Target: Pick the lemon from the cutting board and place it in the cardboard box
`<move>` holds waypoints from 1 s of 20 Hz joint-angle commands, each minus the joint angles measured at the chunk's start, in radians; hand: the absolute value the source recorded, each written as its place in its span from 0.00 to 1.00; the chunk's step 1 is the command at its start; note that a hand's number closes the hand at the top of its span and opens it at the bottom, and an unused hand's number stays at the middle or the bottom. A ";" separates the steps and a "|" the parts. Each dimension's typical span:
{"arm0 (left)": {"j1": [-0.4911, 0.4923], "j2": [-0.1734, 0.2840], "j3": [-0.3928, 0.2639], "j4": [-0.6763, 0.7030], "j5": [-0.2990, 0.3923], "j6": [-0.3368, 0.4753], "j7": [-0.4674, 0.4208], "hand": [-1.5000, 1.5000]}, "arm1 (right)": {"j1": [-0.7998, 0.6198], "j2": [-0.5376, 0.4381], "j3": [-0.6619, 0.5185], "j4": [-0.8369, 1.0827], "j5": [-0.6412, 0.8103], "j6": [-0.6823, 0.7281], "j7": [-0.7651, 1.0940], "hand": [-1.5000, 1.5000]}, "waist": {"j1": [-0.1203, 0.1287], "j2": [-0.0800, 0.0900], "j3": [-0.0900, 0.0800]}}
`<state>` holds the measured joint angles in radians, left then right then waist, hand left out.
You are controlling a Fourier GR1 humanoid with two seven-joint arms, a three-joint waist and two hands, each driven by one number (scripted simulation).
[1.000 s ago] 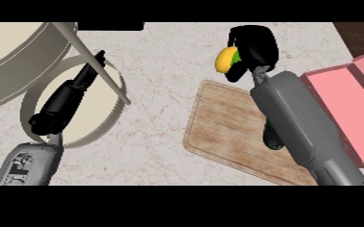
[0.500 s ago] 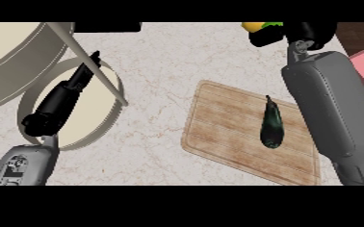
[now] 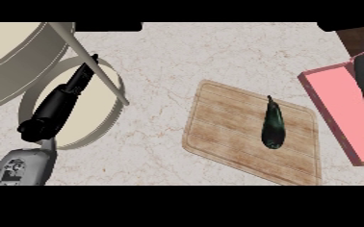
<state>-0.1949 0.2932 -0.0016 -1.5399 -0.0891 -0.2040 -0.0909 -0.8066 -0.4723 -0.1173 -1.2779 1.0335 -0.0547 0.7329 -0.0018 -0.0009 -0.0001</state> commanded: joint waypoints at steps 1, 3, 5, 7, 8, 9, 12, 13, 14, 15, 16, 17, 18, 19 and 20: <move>-0.008 -0.010 -0.008 -0.052 -0.007 0.005 0.060 0.50 | 0.026 -0.116 -0.067 0.065 -0.009 0.038 -0.060 1.00 | 0.004 0.001 0.000; 0.017 -0.023 -0.021 -0.026 -0.034 0.015 -0.009 0.50 | 0.080 -0.104 -0.071 0.119 -0.038 0.047 -0.109 1.00 | 0.005 0.002 0.000; -0.025 -0.044 -0.024 0.049 -0.058 0.039 -0.027 0.50 | 0.072 -0.143 -0.088 0.152 -0.073 0.150 -0.113 1.00 | -0.003 0.004 0.000; 0.016 -0.024 -0.009 0.013 -0.025 0.008 -0.019 0.50 | 0.065 -0.171 -0.123 0.179 -0.150 0.293 -0.111 1.00 | 0.000 0.001 -0.001; -0.023 0.004 0.027 0.029 0.001 -0.014 0.003 0.50 | 0.068 -0.171 -0.130 0.197 -0.162 0.313 -0.112 1.00 | 0.000 0.002 0.000; 0.007 -0.022 -0.009 0.011 -0.028 0.004 -0.017 0.50 | 0.089 -0.199 -0.175 0.251 -0.198 0.300 -0.175 1.00 | 0.004 0.003 0.000; 0.037 -0.042 -0.024 -0.013 -0.045 0.018 -0.027 0.50 | 0.143 -0.239 -0.202 0.293 -0.229 0.332 -0.258 1.00 | 0.005 0.002 0.001; -0.016 -0.032 -0.014 -0.022 -0.031 0.003 0.040 0.50 | 0.142 -0.210 -0.179 0.286 -0.228 0.355 -0.236 1.00 | 0.004 0.002 0.000; -0.002 -0.030 -0.004 -0.002 -0.034 0.009 0.005 0.50 | 0.142 -0.241 -0.181 0.345 -0.227 0.380 -0.277 1.00 | 0.008 0.004 0.000; -0.008 -0.025 -0.001 0.019 -0.029 -0.004 -0.018 0.50 | 0.117 -0.286 -0.191 0.355 -0.247 0.464 -0.273 1.00 | 0.005 0.003 0.000; 0.048 0.004 0.011 -0.070 -0.004 -0.030 0.016 0.50 | 0.179 -0.331 -0.216 0.362 -0.261 0.481 -0.320 1.00 | 0.007 -0.001 0.001; -0.043 -0.047 -0.011 0.003 -0.037 0.014 0.040 0.50 | 0.190 -0.268 -0.182 0.380 -0.232 0.437 -0.298 1.00 | 0.001 0.003 0.000; 0.024 -0.017 0.012 -0.023 -0.012 -0.018 0.001 0.50 | 0.224 -0.283 -0.208 0.369 -0.260 0.470 -0.304 1.00 | 0.002 0.001 0.000; -0.026 -0.055 -0.028 -0.012 -0.053 0.014 0.027 0.50 | 0.175 -0.303 -0.216 0.403 -0.280 0.515 -0.320 0.00 | 0.003 0.002 0.000; -0.042 -0.033 0.003 -0.022 -0.021 -0.008 0.065 0.50 | 0.180 -0.256 -0.201 0.366 -0.304 0.536 -0.330 0.00 | 0.002 0.001 0.000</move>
<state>-0.2074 0.2624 -0.0055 -1.5549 -0.1162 -0.2058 -0.0654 -0.6384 -0.7383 -0.3121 -0.9290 0.7787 0.4007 0.4445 0.0009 0.0006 0.0003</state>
